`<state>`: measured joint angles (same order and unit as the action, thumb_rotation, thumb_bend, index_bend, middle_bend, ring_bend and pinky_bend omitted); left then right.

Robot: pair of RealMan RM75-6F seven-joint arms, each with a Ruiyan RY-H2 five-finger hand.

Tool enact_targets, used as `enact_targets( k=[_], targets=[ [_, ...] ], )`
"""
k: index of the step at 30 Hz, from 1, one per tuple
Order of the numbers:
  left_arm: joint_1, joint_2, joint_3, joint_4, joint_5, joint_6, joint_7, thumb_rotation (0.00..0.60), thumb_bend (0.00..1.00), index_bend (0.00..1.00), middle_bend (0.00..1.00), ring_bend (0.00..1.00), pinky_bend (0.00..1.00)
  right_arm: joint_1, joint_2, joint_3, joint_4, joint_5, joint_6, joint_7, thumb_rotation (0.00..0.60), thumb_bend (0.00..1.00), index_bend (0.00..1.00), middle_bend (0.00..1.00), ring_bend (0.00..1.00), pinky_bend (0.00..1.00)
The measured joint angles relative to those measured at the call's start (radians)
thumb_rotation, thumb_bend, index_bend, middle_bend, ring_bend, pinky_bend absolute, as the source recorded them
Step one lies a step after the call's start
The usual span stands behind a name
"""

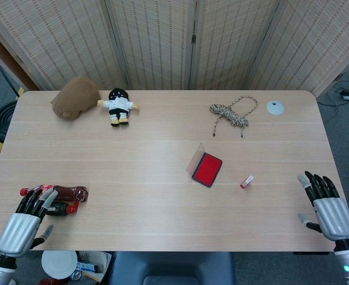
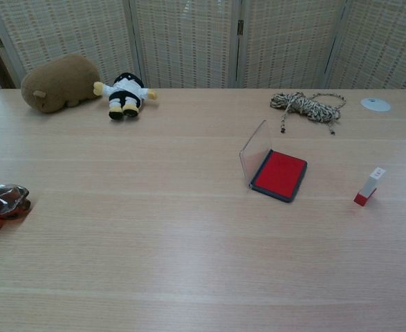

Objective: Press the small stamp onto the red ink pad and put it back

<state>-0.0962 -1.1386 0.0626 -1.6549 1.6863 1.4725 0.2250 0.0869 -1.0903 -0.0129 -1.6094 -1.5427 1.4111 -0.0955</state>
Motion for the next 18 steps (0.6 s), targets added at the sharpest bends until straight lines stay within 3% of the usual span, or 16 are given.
enact_targets(
  k=[12, 18],
  targets=[
    [0.005, 0.007, -0.005, 0.001, -0.006, 0.015, -0.021, 0.6, 0.34, 0.0, 0.0, 0.0, 0.06, 0.017, -0.013, 0.004, 0.001, -0.002, -0.025, -0.017, 0.6, 0.21, 0.0, 0.0, 0.0, 0.0],
    [0.004, 0.008, -0.006, -0.001, -0.028, -0.001, -0.021, 0.6, 0.34, 0.0, 0.0, 0.0, 0.06, 0.055, 0.005, 0.01, -0.011, 0.008, -0.098, -0.014, 0.6, 0.21, 0.0, 0.0, 0.0, 0.0]
  ],
)
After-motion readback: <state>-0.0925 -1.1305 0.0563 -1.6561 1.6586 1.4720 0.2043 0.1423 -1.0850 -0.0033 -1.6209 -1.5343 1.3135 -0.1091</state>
